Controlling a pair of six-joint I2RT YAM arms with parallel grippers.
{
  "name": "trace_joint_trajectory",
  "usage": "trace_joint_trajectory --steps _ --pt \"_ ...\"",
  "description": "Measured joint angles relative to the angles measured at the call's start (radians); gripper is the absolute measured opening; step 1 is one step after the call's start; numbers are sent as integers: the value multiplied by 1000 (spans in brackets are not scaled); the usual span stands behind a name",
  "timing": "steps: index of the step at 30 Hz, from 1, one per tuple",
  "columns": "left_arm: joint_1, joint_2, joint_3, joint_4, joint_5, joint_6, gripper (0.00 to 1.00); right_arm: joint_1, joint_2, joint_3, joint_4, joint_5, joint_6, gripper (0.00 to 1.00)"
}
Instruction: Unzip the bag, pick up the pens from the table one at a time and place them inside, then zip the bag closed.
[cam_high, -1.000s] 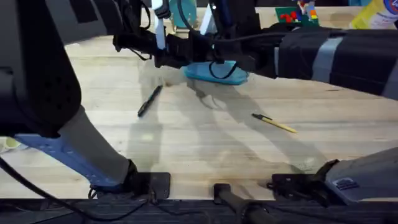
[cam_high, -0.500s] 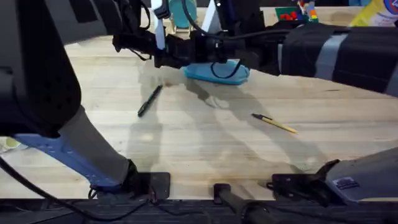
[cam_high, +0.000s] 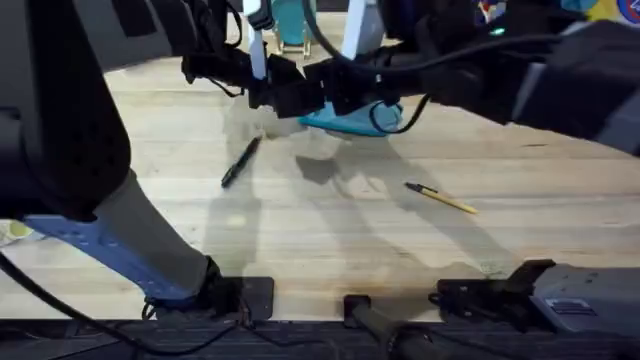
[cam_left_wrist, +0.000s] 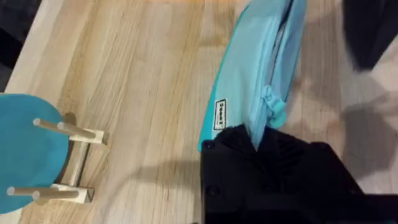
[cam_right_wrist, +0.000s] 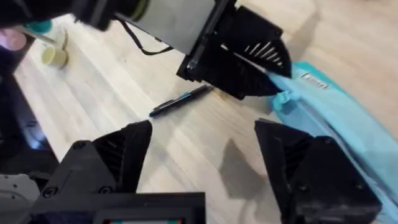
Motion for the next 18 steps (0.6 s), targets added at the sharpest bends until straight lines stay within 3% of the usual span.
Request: trace_joint_trajectory --steps 8,18 --pt "0 0 0 0 0 0 42 -1 -113 0 -62 99 -82 997" --pt "0 0 0 0 0 0 42 11 -222 2 -163 440 -101 998"
